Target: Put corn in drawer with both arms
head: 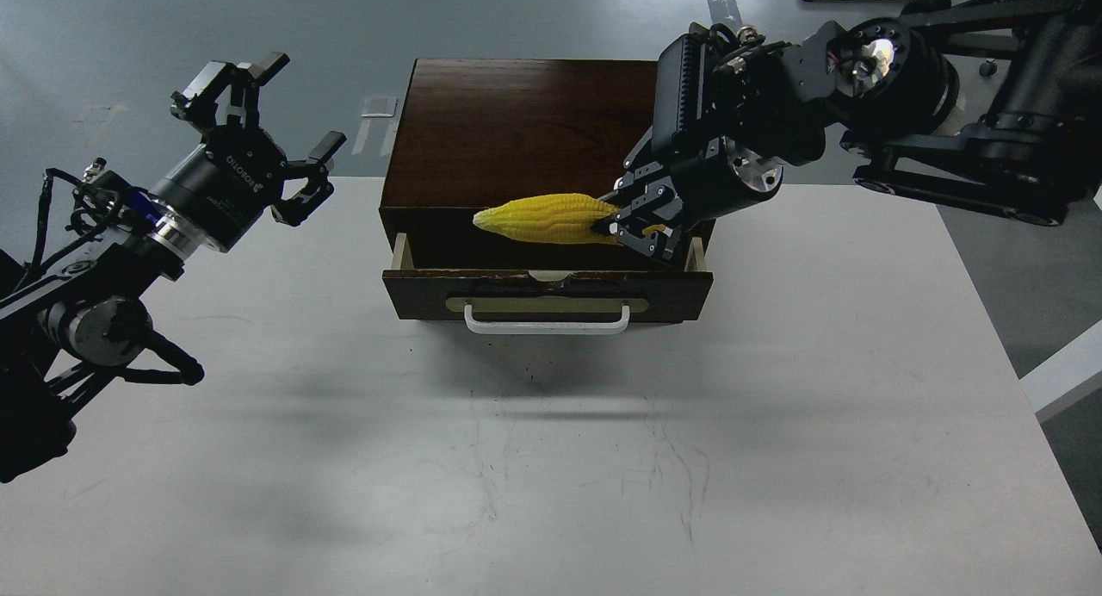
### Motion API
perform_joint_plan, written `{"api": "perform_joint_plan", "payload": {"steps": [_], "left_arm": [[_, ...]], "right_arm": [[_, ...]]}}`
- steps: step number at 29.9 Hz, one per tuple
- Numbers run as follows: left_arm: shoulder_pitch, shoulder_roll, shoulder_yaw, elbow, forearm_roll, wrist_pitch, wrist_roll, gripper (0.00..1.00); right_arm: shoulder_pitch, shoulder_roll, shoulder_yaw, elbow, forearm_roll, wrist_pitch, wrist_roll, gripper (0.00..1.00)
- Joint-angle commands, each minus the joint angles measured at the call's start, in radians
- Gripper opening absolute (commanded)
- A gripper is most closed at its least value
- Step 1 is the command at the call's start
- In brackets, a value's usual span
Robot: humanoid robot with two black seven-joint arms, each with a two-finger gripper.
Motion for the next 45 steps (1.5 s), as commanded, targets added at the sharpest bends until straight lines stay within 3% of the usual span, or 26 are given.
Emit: {"api": "perform_joint_plan", "payload": {"steps": [1,3,5,8,12,36,38,45], "left_arm": [[0.002,0.000,-0.002,-0.001,0.000,0.000,0.000,0.98],[0.004,0.000,-0.005,-0.001,0.000,0.000,0.000,0.98],[0.004,-0.001,-0.008,-0.001,0.000,0.000,0.000,0.98],[0.007,-0.004,-0.008,-0.001,0.000,0.000,0.000,0.98],[0.010,-0.006,-0.009,-0.001,0.000,0.000,0.000,0.98],[0.013,-0.011,-0.018,0.000,0.000,0.000,0.000,0.98],[0.013,-0.012,-0.018,0.000,0.000,0.000,0.000,0.98],[0.020,-0.012,-0.022,-0.001,0.000,-0.002,0.000,0.98]], "right_arm": [[-0.012,0.001,0.000,-0.002,0.000,0.000,0.000,0.21],[-0.015,0.001,0.000,-0.002,0.000,0.000,0.000,0.22],[-0.019,0.001,0.000,-0.002,0.000,0.000,0.000,0.27],[-0.029,0.010,0.000,-0.002,0.000,0.000,0.000,0.45],[-0.033,0.016,0.000,-0.004,0.000,0.000,0.000,0.51],[0.028,0.018,0.015,-0.005,0.032,-0.021,0.000,0.62],[0.043,0.013,0.040,-0.008,0.089,-0.024,0.000,0.64],[0.045,-0.069,0.109,-0.065,0.516,-0.023,0.000,0.87]]}}
